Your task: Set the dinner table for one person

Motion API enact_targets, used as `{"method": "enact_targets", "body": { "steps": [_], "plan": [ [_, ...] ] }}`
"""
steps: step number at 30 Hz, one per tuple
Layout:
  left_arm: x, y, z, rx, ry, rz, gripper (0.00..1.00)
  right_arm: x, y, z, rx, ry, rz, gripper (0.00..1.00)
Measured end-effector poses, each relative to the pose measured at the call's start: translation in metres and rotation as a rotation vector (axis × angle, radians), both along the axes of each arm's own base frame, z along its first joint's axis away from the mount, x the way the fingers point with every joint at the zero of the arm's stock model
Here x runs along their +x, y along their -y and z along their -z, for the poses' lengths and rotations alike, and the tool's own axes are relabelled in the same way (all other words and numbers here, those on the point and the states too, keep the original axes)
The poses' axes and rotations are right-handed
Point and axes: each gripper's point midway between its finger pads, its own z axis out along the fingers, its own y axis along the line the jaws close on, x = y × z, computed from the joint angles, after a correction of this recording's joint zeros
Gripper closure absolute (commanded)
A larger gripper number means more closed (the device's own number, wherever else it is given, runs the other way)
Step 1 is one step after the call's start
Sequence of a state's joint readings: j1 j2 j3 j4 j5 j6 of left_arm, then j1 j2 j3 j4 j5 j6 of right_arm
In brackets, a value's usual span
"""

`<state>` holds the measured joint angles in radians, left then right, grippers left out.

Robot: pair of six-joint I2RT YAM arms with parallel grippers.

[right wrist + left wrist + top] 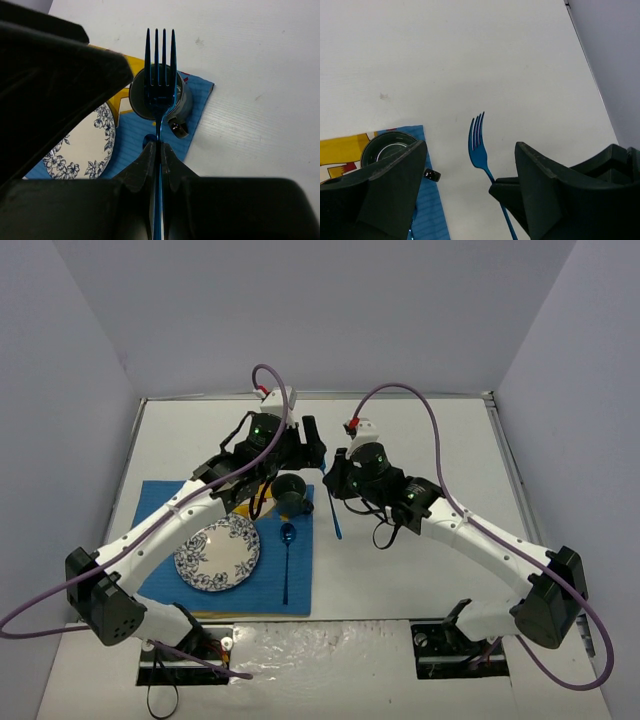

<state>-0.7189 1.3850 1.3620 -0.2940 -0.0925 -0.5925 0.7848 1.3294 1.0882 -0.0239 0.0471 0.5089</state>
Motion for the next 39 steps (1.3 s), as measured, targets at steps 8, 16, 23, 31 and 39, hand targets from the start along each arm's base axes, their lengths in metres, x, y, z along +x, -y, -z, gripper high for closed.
{"method": "enact_targets", "body": {
  "steps": [8, 16, 23, 31, 39],
  "plan": [
    [0.014, 0.008, 0.008, 0.032, 0.003, -0.003, 0.53, -0.002, -0.007, -0.002, 0.009, 0.011, -0.014, 1.00],
    [0.018, 0.010, 0.019, 0.064, -0.009, 0.005, 0.67, 0.000, -0.008, -0.002, 0.013, 0.015, -0.015, 1.00],
    [0.019, 0.015, 0.028, 0.071, -0.027, 0.021, 0.75, 0.001, -0.010, -0.005, 0.022, 0.024, -0.015, 1.00],
    [0.020, 0.016, 0.030, 0.067, -0.034, 0.031, 0.94, 0.001, -0.010, -0.005, 0.024, 0.025, -0.014, 1.00],
    [0.023, 0.013, 0.033, 0.056, -0.032, 0.039, 1.00, 0.002, -0.009, -0.003, 0.021, 0.029, -0.007, 0.90]
  ]
}}
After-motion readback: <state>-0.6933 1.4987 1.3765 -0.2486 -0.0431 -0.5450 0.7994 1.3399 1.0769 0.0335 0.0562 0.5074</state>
